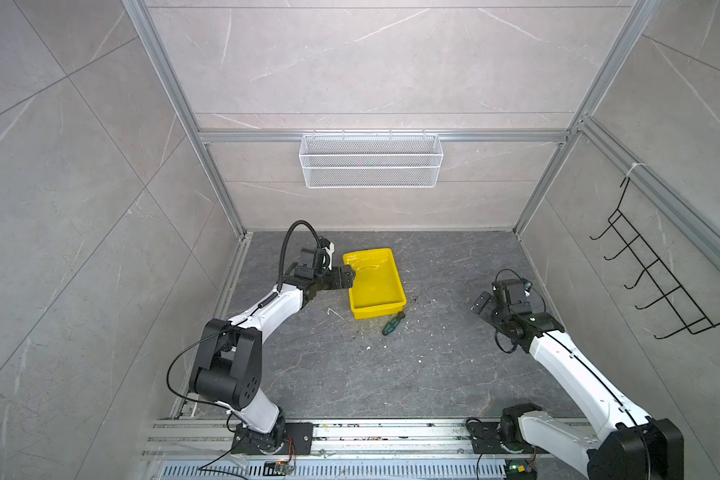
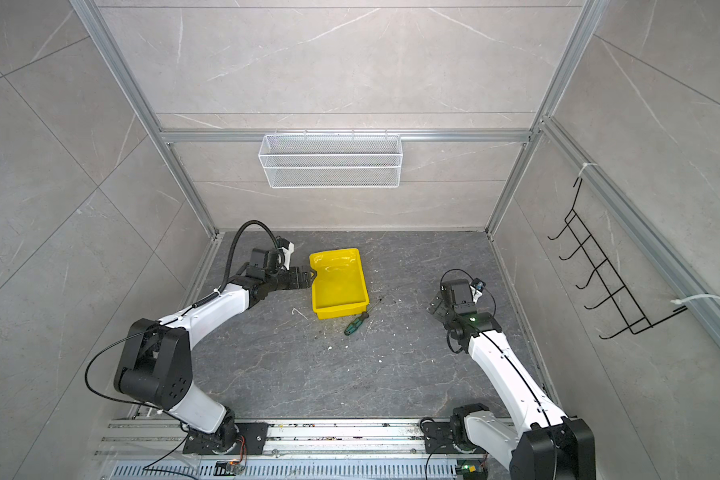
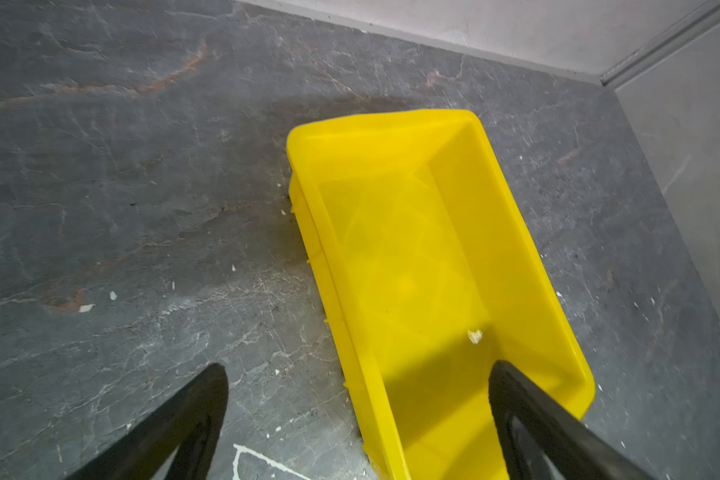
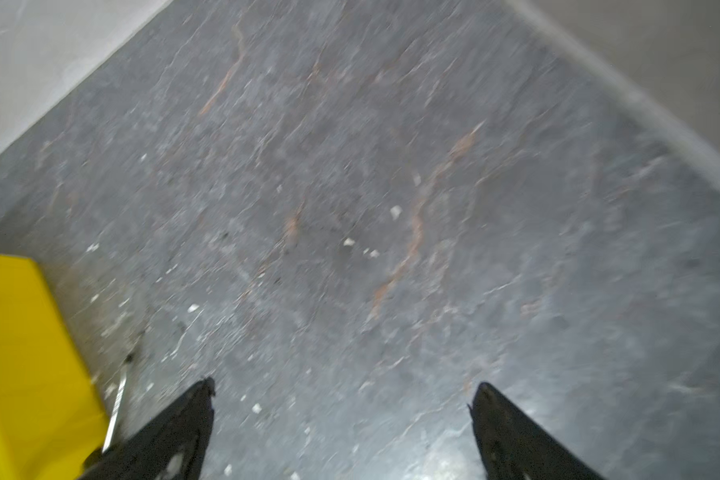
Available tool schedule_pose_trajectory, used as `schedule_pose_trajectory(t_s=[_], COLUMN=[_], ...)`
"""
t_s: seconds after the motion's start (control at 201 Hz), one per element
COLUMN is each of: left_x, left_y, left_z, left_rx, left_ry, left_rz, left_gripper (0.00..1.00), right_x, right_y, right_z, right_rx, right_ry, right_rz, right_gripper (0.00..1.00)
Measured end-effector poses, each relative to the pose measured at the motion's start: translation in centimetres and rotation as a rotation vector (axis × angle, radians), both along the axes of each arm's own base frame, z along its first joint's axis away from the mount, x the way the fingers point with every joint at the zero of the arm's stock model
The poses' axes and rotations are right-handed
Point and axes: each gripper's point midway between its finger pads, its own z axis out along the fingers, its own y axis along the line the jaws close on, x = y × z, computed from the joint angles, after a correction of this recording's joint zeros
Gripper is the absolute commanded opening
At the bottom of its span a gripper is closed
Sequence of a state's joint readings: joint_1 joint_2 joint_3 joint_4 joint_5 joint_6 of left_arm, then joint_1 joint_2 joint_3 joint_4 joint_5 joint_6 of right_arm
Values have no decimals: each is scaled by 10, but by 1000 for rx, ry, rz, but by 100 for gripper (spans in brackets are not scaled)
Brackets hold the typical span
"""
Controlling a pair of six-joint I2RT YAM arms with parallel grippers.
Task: Put the screwdriver in the bin
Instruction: 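Move the right gripper toward the screwdriver while the left arm reaches toward the bin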
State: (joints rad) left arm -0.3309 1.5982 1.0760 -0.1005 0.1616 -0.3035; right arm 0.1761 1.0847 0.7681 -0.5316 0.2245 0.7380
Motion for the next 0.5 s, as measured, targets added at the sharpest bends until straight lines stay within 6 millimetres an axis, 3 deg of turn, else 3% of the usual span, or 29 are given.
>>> schedule_pose_trajectory(t_s=[0.274, 0.498], left_x=[-14, -20], left_y=[48, 51], left_z=[-2, -6], left_rx=[134, 137], left_ry=[16, 26], left_rz=[214, 222], left_gripper=[100, 100], right_x=[-12, -12], right_y=[109, 175], right_z=[-20, -58], right_rx=[218, 222], right_ry=[15, 132], right_rz=[227, 332], right_gripper=[89, 75])
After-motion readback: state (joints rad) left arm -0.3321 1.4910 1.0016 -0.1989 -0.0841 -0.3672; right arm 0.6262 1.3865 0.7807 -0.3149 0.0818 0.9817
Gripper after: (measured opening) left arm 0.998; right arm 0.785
